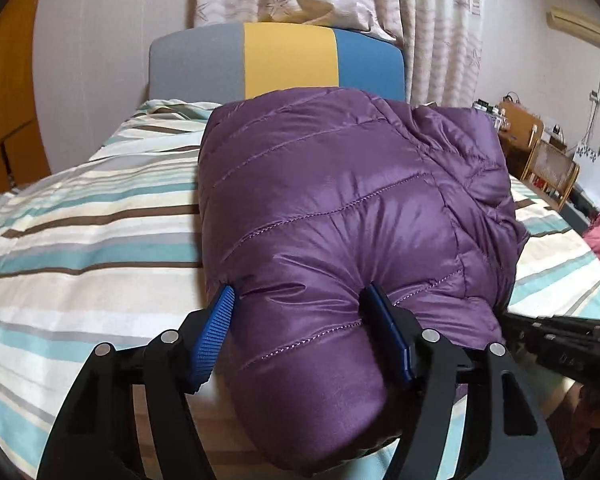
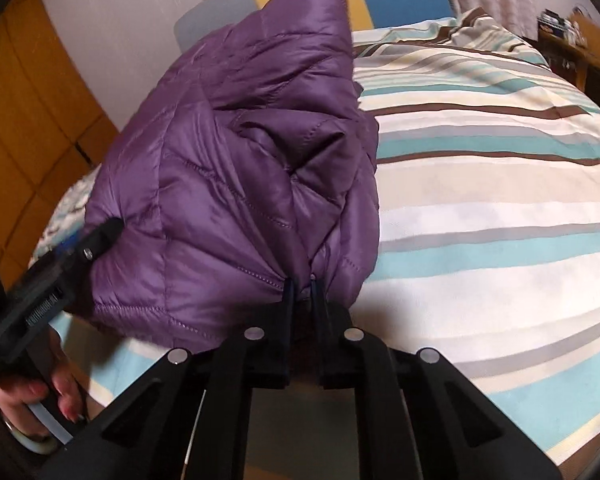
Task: Fold large clothes
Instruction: 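Release the jacket and press the folded bundle flat with both tools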
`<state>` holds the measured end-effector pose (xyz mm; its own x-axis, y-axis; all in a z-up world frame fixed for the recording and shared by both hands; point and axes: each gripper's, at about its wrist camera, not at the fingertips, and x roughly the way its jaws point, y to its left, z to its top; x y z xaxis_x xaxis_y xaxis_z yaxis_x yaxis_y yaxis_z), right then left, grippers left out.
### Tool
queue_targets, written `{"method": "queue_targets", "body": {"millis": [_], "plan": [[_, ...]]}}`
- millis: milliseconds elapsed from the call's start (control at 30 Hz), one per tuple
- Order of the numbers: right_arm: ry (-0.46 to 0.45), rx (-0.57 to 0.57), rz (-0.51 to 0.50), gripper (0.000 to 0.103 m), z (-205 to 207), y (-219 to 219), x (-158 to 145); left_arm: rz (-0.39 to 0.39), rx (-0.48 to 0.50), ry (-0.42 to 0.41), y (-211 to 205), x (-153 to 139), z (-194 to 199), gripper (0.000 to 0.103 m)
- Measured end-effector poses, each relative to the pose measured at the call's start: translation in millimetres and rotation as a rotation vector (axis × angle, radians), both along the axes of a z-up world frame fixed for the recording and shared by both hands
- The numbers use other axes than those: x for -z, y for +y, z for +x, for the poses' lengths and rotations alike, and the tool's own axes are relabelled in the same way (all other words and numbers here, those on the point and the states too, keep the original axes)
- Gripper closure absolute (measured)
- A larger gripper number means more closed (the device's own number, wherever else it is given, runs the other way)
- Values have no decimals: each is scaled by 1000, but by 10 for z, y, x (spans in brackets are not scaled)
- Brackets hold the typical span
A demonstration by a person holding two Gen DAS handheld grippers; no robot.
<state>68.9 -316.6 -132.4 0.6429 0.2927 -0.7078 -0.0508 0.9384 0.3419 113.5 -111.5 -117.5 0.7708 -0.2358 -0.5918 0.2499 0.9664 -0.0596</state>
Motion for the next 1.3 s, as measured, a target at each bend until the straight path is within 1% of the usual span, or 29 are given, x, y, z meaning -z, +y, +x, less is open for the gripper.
{"method": "queue_targets", "body": {"millis": [67,100,133,167,200,233,267,333,367,433,467,567,667,733,800,867,933,1000,1067,1100,1167,1233,1300], "plan": [[-11,-7,-33,96,-34,24,-50,-36,7,12,63,-51,19,35],[-13,-8,-37,94,-51,22,-67,-49,4,18,90,-73,21,30],[-15,-6,-25,92,-90,-2,-95,-70,-1,33,134,-116,17,27],[-19,2,-7,81,-129,-38,-155,-96,2,43,176,-162,10,23],[-29,9,-10,62,-162,-76,-229,-119,4,46,215,-224,-1,22],[-50,19,-23,62,-188,-108,-306,-125,0,43,233,-284,-7,21],[-92,31,-42,62,-225,-148,-445,-126,-10,32,262,-368,-1,21],[-145,47,-58,62,-222,-197,-665,-132,-26,1,291,-540,36,14],[-163,54,-62,62,-201,-218,-763,-129,-38,-13,301,-625,82,11],[-202,65,-73,62,-114,-220,-985,-108,-73,-33,311,-759,201,11],[-211,65,-80,62,-74,-200,-1044,-102,-95,-41,313,-824,280,11],[-210,72,-113,61,183,-63,-1198,-81,-152,-8,281,-914,536,11],[-182,85,-59,55,551,59,-1278,-52,-219,45,239,-925,798,11],[-176,84,-17,55,748,148,-1328,-53,-274,85,272,-894,951,11],[-178,88,-16,56,1000,220,-1347,-91,-321,116,310,-860,1068,11],[-200,82,-28,56,1214,314,-1347,-140,-341,130,324,-830,1113,11],[-236,69,-56,56,1453,371,-1330,-162,-341,131,286,-793,1153,11],[-250,51,-98,60,1578,404,-1263,-147,-320,130,187,-733,1199,11],[-238,52,-160,63,1690,382,-1133,-109,-285,138,79,-674,1250,11],[-226,56,-173,64,1715,356,-1050,-85,-263,152,11,-616,1286,11],[-194,66,-173,64,1759,271,-855,-76,-243,167,-63,-529,1333,11],[-178,79,-167,64,1771,211,-697,-70,-244,178,-105,-478,1380,11],[-169,89,-159,64,1787,166,-608,-42,-249,185,-159,-418,1426,10]]}}
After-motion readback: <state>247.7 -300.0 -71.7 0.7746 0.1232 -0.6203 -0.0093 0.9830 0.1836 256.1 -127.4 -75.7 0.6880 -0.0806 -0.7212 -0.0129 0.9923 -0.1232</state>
